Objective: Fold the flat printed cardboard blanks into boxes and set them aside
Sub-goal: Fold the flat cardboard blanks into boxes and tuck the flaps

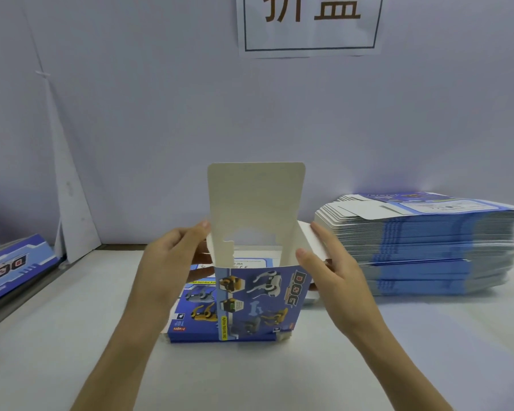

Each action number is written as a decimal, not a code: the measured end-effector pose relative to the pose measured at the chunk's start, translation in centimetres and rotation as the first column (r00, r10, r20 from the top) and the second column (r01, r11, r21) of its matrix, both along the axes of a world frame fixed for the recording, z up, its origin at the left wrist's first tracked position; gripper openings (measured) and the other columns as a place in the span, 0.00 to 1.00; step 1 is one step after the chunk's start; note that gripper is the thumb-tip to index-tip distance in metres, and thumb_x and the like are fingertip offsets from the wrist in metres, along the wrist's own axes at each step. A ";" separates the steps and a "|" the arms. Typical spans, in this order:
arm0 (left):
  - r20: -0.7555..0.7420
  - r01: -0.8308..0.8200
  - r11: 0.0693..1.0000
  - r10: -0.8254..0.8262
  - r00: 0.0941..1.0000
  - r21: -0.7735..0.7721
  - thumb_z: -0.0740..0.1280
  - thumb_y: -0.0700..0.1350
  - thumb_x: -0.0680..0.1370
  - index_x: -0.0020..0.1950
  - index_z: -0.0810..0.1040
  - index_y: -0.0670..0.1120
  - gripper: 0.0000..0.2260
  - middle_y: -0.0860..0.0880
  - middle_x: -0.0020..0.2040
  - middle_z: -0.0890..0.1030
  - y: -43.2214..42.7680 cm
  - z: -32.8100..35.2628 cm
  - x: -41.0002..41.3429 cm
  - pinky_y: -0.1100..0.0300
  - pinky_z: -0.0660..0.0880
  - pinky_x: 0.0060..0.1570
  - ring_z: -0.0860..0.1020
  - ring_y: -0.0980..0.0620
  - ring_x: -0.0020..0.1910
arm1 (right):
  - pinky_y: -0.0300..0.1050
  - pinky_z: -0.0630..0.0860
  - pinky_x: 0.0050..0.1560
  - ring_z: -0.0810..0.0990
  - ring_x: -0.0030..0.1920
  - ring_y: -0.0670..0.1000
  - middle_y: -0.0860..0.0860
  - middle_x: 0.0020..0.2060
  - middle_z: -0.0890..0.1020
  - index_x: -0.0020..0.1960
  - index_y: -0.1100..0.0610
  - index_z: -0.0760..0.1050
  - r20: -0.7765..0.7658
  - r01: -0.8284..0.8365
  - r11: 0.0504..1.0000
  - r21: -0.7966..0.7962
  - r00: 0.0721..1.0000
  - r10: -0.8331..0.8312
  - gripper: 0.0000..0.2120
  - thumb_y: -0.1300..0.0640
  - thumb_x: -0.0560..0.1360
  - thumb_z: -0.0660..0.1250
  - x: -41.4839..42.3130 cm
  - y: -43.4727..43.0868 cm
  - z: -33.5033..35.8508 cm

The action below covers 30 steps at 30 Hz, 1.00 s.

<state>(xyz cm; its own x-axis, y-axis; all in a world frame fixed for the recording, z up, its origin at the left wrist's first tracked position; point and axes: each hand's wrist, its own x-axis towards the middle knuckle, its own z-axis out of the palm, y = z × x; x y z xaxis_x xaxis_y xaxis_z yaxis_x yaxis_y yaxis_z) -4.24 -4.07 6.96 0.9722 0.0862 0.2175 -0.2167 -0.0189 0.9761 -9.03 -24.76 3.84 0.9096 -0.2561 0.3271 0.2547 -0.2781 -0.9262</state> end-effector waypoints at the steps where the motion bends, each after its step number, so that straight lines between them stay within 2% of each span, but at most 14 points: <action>1: -0.009 0.004 1.000 -0.004 1.000 -0.025 0.66 0.48 0.78 0.42 0.81 0.43 0.10 0.52 0.31 0.82 0.4 0.0 0.2 0.60 0.81 0.34 0.81 0.55 0.33 | 0.45 0.79 0.48 0.81 0.49 0.48 0.48 0.53 0.81 0.71 0.40 0.66 0.005 0.001 1.000 -0.002 1.000 -0.001 0.30 0.41 0.70 0.63 0.0 0.1 0.0; 3: -0.059 0.016 0.990 -0.025 0.998 -0.142 0.66 0.41 0.78 0.37 0.80 0.42 0.10 0.53 0.26 0.75 1.3 0.0 0.7 0.64 0.79 0.29 0.77 0.58 0.26 | 0.52 0.80 0.51 0.82 0.49 0.51 0.48 0.51 0.82 0.71 0.40 0.67 0.008 0.005 1.000 0.016 1.000 -0.005 0.31 0.41 0.68 0.61 0.0 0.3 -0.1; 7: -0.231 0.175 0.868 -0.310 0.922 -0.465 0.64 0.36 0.77 0.42 0.82 0.40 0.08 0.45 0.35 0.84 1.7 -0.7 1.0 0.65 0.77 0.25 0.82 0.54 0.30 | 0.57 0.78 0.57 0.81 0.54 0.52 0.50 0.57 0.81 0.72 0.44 0.68 0.014 -0.004 0.998 0.058 1.000 0.003 0.24 0.48 0.77 0.64 0.5 0.0 -0.3; 11: -0.248 0.217 0.742 -0.461 0.852 -0.634 0.66 0.40 0.69 0.48 0.80 0.39 0.10 0.42 0.38 0.85 1.3 -1.7 1.3 0.63 0.78 0.24 0.84 0.50 0.31 | 0.41 0.79 0.52 0.82 0.53 0.40 0.41 0.57 0.82 0.73 0.43 0.68 -0.012 -0.049 0.998 0.033 0.999 0.049 0.22 0.49 0.79 0.61 0.7 -0.3 -0.6; 14: -0.276 0.260 0.787 -0.473 0.837 -0.559 0.68 0.45 0.68 0.50 0.80 0.38 0.14 0.43 0.35 0.83 1.0 -1.8 1.3 0.62 0.78 0.23 0.80 0.51 0.26 | 0.35 0.78 0.47 0.81 0.52 0.37 0.38 0.57 0.82 0.68 0.32 0.66 -0.059 -0.140 0.990 -0.007 0.988 0.140 0.18 0.43 0.79 0.59 0.7 -0.9 -0.1; 17: -0.295 0.243 0.829 -0.429 0.854 -0.504 0.65 0.51 0.74 0.56 0.77 0.39 0.18 0.44 0.37 0.77 0.4 -2.1 1.5 0.63 0.75 0.24 0.74 0.52 0.25 | 0.28 0.75 0.47 0.77 0.53 0.29 0.27 0.54 0.78 0.57 0.25 0.67 -0.046 -0.200 0.979 -0.026 0.979 0.199 0.12 0.37 0.74 0.57 0.2 -0.5 0.4; 19: -0.308 0.215 0.884 -0.359 0.881 -0.415 0.61 0.53 0.78 0.54 0.78 0.39 0.18 0.40 0.44 0.76 0.0 -2.3 1.6 0.56 0.75 0.32 0.73 0.46 0.35 | 0.24 0.72 0.49 0.76 0.54 0.27 0.22 0.51 0.77 0.59 0.26 0.67 -0.036 -0.221 0.974 -0.043 0.975 0.219 0.14 0.36 0.74 0.56 0.0 0.0 0.4; 21: -0.300 0.165 0.959 -0.230 0.926 -0.229 0.58 0.57 0.80 0.51 0.80 0.41 0.21 0.41 0.43 0.80 -0.3 -2.5 1.5 0.47 0.75 0.43 0.73 0.42 0.40 | 0.20 0.70 0.47 0.72 0.53 0.22 0.21 0.51 0.75 0.69 0.32 0.63 -0.006 -0.205 0.978 -0.040 0.979 0.205 0.26 0.32 0.72 0.56 0.2 0.0 0.1; 23: -0.172 0.113 0.992 -0.122 0.977 -0.065 0.55 0.61 0.80 0.49 0.80 0.46 0.22 0.48 0.40 0.84 -0.5 -2.5 1.3 0.47 0.76 0.49 0.78 0.45 0.40 | 0.25 0.71 0.57 0.72 0.59 0.26 0.28 0.62 0.72 0.76 0.39 0.58 -0.008 -0.179 0.984 0.020 0.984 0.179 0.36 0.27 0.72 0.57 0.3 -0.4 0.0; 24: -0.070 0.138 0.990 -0.137 0.988 0.012 0.54 0.63 0.79 0.50 0.80 0.51 0.21 0.51 0.44 0.84 -0.7 -2.5 1.2 0.51 0.77 0.50 0.81 0.49 0.44 | 0.36 0.73 0.63 0.74 0.63 0.34 0.36 0.66 0.74 0.76 0.41 0.58 -0.033 -0.174 0.983 0.066 0.984 0.176 0.37 0.26 0.72 0.57 0.3 -0.5 0.1; 26: 0.031 0.243 0.954 -0.252 0.967 0.176 0.59 0.65 0.76 0.57 0.75 0.63 0.14 0.62 0.52 0.81 -1.2 -2.4 0.9 0.60 0.75 0.53 0.79 0.59 0.54 | 0.43 0.79 0.56 0.80 0.58 0.43 0.44 0.62 0.80 0.72 0.43 0.66 -0.058 -0.163 0.974 0.154 0.983 0.174 0.33 0.30 0.72 0.57 0.4 -0.6 0.2; 27: 0.013 0.279 0.926 -0.292 0.956 0.255 0.64 0.66 0.73 0.62 0.69 0.68 0.18 0.67 0.55 0.78 -1.5 -2.6 0.7 0.64 0.74 0.54 0.76 0.63 0.59 | 0.39 0.80 0.47 0.83 0.53 0.42 0.43 0.56 0.83 0.67 0.43 0.71 -0.051 -0.159 0.970 0.184 0.984 0.171 0.26 0.31 0.74 0.59 0.4 -0.6 0.4; 28: 0.013 0.287 0.901 -0.308 0.951 0.326 0.69 0.68 0.68 0.67 0.62 0.70 0.31 0.69 0.59 0.74 -1.9 -3.0 0.5 0.64 0.74 0.57 0.72 0.65 0.62 | 0.36 0.79 0.41 0.84 0.49 0.42 0.42 0.52 0.84 0.62 0.42 0.74 -0.045 -0.160 0.967 0.197 0.984 0.172 0.19 0.34 0.76 0.59 0.3 -0.5 0.6; 30: 0.020 0.217 0.894 -0.244 0.970 0.393 0.74 0.71 0.55 0.74 0.42 0.68 0.57 0.61 0.69 0.64 -3.1 -3.9 0.1 0.52 0.72 0.65 0.67 0.59 0.68 | 0.35 0.78 0.39 0.84 0.48 0.42 0.40 0.49 0.84 0.57 0.41 0.76 -0.031 -0.175 0.969 0.176 0.983 0.184 0.12 0.39 0.79 0.60 0.3 -0.3 0.6</action>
